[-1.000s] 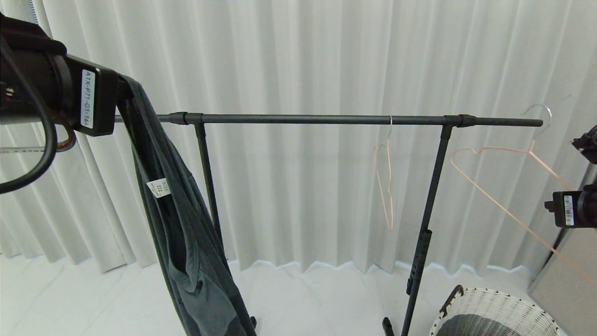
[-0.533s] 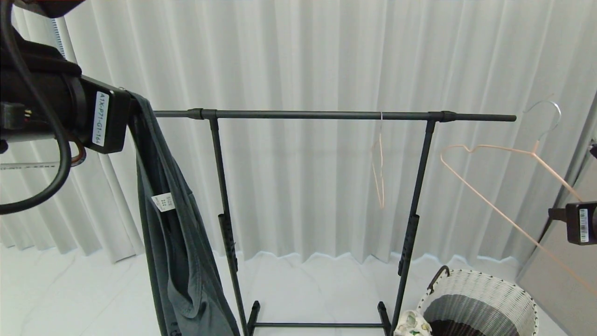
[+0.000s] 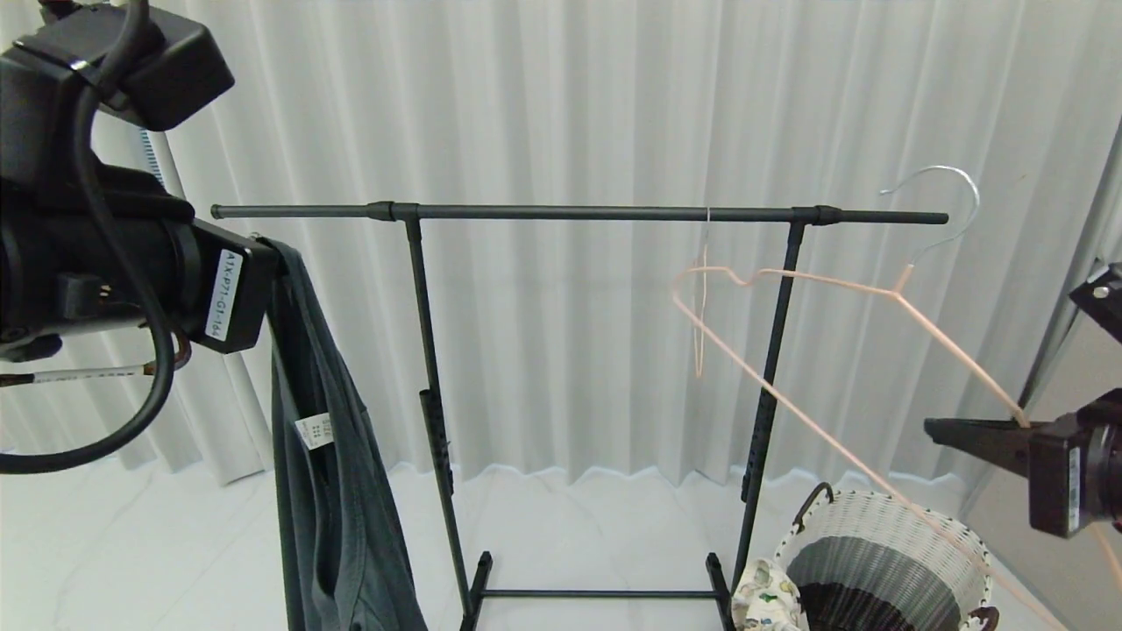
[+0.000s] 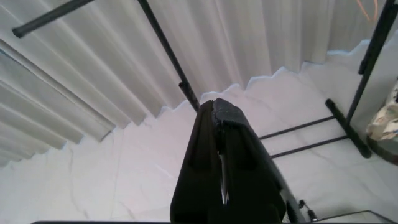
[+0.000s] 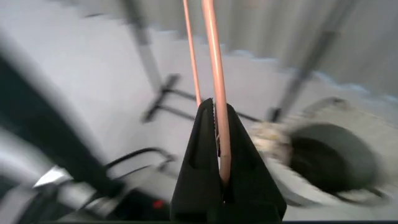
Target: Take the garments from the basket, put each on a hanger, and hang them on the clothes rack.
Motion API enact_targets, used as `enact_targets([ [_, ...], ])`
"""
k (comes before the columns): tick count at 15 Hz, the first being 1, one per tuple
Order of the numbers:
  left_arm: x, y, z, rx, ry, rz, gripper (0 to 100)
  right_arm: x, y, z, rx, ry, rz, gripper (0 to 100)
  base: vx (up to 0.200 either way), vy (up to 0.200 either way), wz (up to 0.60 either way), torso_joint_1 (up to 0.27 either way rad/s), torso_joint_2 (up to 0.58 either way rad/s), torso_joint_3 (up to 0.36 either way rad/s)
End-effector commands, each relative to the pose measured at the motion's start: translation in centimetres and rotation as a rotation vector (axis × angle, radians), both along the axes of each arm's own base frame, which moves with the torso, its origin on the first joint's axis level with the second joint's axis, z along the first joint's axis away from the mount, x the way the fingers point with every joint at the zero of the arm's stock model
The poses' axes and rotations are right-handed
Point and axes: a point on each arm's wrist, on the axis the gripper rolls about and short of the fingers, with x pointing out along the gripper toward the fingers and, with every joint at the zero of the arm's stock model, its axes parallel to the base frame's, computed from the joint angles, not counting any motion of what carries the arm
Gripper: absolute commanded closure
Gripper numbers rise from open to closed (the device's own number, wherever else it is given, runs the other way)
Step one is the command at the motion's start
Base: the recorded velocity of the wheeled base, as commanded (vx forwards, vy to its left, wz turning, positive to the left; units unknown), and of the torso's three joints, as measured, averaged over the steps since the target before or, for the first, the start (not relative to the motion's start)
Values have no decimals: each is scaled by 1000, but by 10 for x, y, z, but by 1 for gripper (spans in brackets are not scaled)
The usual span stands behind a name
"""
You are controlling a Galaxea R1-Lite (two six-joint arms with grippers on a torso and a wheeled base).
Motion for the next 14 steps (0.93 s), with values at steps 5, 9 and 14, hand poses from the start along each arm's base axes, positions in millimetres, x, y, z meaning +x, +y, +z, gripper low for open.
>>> enact_targets([
  [5,32,-20,-21,-186,115,114,100,-55,43,2,139,114,409,100,0,0,0,0,0,0],
  [9,37,-27,-15,-212,101,100,100,-55,47,3,164,134,482,100,0,0,0,0,0,0],
  [14,32,-33,-13,-215,99,69,100,-39,74,-3,177,121,470,100,0,0,0,0,0,0],
])
